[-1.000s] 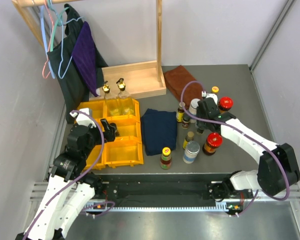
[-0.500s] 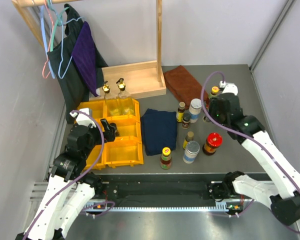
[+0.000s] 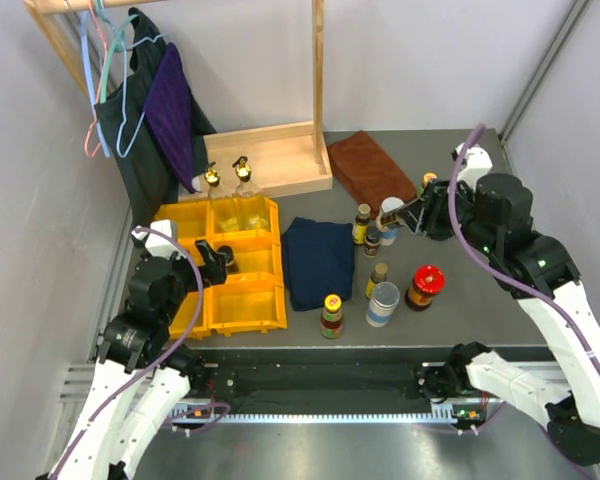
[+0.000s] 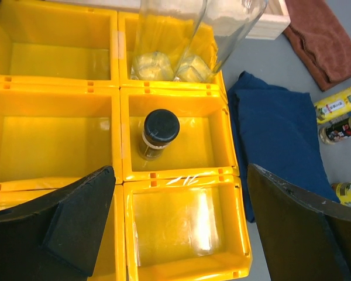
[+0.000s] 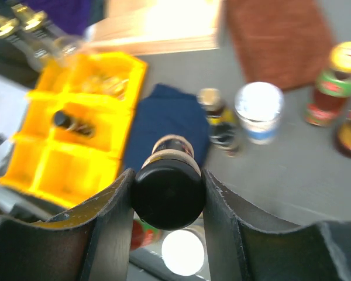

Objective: Organize the condiment bottles
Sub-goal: Pick up the bottle from the center of the board, then place the bottle in the storage box.

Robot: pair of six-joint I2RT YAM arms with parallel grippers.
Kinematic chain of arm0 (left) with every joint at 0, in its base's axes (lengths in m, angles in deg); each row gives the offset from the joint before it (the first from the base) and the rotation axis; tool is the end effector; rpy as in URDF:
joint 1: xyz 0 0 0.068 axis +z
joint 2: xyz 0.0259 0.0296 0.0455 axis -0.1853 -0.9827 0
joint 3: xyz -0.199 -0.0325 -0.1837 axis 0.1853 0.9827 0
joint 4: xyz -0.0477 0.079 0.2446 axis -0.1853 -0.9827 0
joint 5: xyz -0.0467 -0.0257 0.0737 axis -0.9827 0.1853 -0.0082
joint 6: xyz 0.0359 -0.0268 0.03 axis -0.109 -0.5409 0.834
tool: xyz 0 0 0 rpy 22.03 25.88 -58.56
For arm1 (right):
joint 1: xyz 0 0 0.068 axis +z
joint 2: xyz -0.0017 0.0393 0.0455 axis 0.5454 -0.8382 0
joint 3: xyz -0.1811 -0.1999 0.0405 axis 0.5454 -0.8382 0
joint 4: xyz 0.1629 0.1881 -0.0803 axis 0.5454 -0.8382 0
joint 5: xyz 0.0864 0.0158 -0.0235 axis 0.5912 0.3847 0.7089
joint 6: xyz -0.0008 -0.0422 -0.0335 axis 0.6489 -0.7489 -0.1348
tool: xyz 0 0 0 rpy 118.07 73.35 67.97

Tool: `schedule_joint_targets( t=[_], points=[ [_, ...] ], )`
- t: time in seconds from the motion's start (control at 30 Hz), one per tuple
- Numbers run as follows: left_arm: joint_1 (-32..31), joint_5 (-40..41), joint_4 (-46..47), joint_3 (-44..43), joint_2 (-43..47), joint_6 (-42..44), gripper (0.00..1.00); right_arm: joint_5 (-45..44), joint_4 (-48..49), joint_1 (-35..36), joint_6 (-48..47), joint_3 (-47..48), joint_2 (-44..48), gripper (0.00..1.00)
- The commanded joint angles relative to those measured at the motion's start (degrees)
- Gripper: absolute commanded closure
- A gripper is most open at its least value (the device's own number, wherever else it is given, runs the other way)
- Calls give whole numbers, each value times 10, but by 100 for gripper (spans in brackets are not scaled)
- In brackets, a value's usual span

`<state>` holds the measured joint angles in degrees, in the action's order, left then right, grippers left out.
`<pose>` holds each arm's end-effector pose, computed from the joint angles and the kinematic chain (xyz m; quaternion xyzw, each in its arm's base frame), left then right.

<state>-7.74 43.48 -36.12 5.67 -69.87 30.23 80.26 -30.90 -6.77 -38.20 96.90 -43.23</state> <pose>0.1020 -0.0276 0.3095 -0.0814 0.8193 -0.1314 0.5521 0.1482 0.0741 0.4256 -0.0451 0.8282 0.2320 0.5081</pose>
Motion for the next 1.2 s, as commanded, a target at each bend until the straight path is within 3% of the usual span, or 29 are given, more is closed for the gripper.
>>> schedule_joint_targets(
  t=[0.0,0.13,0.47,0.87,1.17],
  points=[
    [2,20,20,7,18,-11,1,75,75,40,6,32,-36,100],
    [1,26,18,8,19,-12,1,43,101,144,-17,56,-88,100],
    [2,31,16,8,16,-13,1,25,167,265,-44,117,-258,100],
    [2,126,-13,1,51,-42,1,-51,139,319,-63,271,-496,100],
    [1,160,-20,1,76,-52,1,-72,113,323,-50,357,-618,100]
  ],
)
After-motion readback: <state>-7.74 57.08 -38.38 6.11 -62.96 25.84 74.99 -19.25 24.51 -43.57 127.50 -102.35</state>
